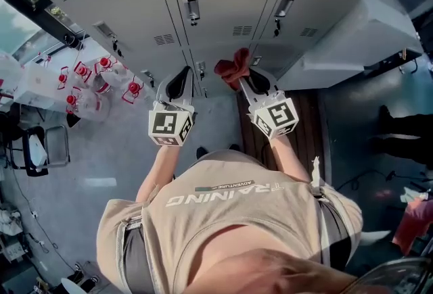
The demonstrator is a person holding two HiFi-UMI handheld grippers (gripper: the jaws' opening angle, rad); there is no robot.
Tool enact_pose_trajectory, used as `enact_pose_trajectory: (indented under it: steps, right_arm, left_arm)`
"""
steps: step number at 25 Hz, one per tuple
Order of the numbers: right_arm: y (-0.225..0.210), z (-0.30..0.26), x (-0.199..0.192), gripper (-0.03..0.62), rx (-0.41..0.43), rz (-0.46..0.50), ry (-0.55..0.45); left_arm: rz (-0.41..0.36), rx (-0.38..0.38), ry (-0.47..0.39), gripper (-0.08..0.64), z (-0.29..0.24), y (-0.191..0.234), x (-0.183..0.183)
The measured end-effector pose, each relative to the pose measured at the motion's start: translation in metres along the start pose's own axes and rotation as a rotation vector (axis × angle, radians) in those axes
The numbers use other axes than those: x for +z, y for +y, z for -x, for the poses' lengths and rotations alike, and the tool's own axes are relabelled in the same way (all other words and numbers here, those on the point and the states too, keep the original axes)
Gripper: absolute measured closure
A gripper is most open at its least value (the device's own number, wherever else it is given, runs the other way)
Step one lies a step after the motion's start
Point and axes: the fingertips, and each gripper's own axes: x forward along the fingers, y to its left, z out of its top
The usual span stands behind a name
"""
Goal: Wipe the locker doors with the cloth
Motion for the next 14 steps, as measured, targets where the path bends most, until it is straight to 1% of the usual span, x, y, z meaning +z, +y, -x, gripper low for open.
enact_pose_trajectory:
  steps: [2, 4, 9, 14]
  right_arm:
    - [-0.002, 0.0, 0.0, 0.538, -0.029, -0.006, -0.011]
    - [-0.002, 0.001, 0.003, 0.538, -0.047, -0.007, -0.029]
    - [0.01, 0.011, 0.011, 0.538, -0.038, 0.023, -0.054]
    - [0.028, 0.03, 0.011, 0.538, -0.055, 0.02, -0.054]
  left_arm:
    - [0.011, -0.005, 0.008, 0.555, 0.0, -0.005, -0.008]
    - [0.008, -0.015, -0.004, 0.556, 0.0, -0.011, -0.009]
    - [0.004, -0.023, -0.041, 0.556, 0.017, -0.026, -0.006]
    - [0.003, -0.02, -0.035, 0.556, 0.047, -0.033, -0.008]
